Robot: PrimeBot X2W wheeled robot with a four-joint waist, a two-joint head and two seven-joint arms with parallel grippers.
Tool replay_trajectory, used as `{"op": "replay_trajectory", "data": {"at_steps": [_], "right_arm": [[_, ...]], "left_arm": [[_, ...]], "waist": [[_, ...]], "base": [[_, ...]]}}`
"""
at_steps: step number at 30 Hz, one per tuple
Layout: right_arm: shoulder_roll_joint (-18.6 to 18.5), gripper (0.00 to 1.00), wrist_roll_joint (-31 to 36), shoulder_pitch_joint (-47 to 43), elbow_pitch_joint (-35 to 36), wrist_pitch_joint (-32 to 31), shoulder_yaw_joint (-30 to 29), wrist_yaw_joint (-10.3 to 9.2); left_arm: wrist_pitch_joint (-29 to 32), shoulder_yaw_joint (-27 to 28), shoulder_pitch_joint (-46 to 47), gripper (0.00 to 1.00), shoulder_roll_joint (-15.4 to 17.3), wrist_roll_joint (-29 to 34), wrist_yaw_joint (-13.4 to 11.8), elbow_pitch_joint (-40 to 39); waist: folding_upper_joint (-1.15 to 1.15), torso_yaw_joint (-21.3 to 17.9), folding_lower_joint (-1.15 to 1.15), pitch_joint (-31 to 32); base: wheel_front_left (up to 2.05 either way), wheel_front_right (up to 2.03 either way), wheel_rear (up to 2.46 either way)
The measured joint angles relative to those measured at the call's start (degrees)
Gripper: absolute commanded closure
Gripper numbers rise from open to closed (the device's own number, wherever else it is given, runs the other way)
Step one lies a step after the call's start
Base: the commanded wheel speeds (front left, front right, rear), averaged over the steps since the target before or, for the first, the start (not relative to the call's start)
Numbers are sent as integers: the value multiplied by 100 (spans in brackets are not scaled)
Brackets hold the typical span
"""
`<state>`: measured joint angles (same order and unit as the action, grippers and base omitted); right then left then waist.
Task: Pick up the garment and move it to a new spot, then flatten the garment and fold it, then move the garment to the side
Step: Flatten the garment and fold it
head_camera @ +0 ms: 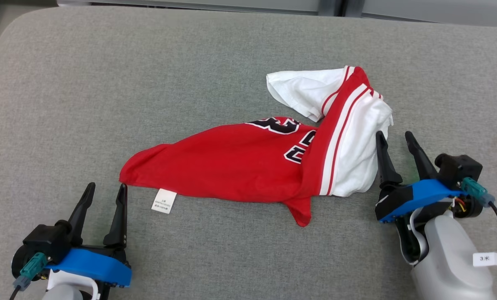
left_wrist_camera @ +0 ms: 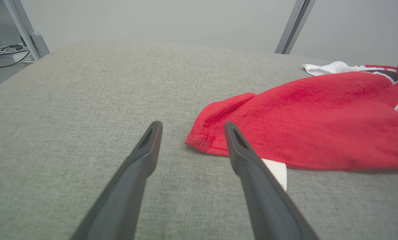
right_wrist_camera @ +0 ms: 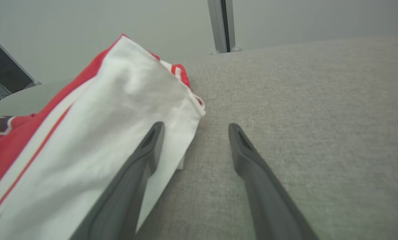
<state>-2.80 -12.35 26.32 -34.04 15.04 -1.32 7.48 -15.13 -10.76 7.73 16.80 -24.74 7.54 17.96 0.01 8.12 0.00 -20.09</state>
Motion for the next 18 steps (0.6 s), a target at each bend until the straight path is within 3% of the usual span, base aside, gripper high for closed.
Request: {"op": "replay_trajectory", "data": {"at_steps": [3, 5, 6, 7, 9, 10, 12, 18], "right_arm": [[1, 0, 88, 180, -160, 0, -64, 1], [1, 11, 197, 310, -316, 0, -69, 1], [1, 11, 204, 382, -400, 1, -57, 0], [-1, 21, 221, 451, -481, 2, -16, 0], [-7, 53, 242, 572, -619, 3, 79, 0], [-9, 61, 244, 627, -699, 4, 109, 0], [-14, 98, 266, 703, -833, 16, 153, 0], [-10, 100, 360, 772, -902, 16, 77, 1]], "left_arm": [[0, -4, 7, 0, 45, -22, 0, 10], [0, -11, 18, 0, 56, -44, 0, 19], [-1, -15, 33, 0, 59, -45, 0, 21], [0, -24, 51, 0, 62, -52, 0, 20], [0, -43, 69, 0, 68, -59, 0, 22], [-1, -48, 69, 0, 70, -65, 0, 24], [0, -53, 71, 0, 80, -96, 0, 27], [0, -32, 96, 0, 108, -98, 0, 37]], "waist": [[-1, 72, 0, -41], [-1, 115, 0, -72], [-1, 135, 0, -89], [-1, 153, 0, -107], [-1, 184, 0, -146], [-1, 197, 0, -160], [-1, 215, 0, -179], [-1, 199, 0, -182]], "base": [[0, 0, 0], [0, 0, 0], [0, 0, 0], [0, 0, 0], [0, 0, 0], [0, 0, 0], [0, 0, 0], [0, 0, 0]]}}
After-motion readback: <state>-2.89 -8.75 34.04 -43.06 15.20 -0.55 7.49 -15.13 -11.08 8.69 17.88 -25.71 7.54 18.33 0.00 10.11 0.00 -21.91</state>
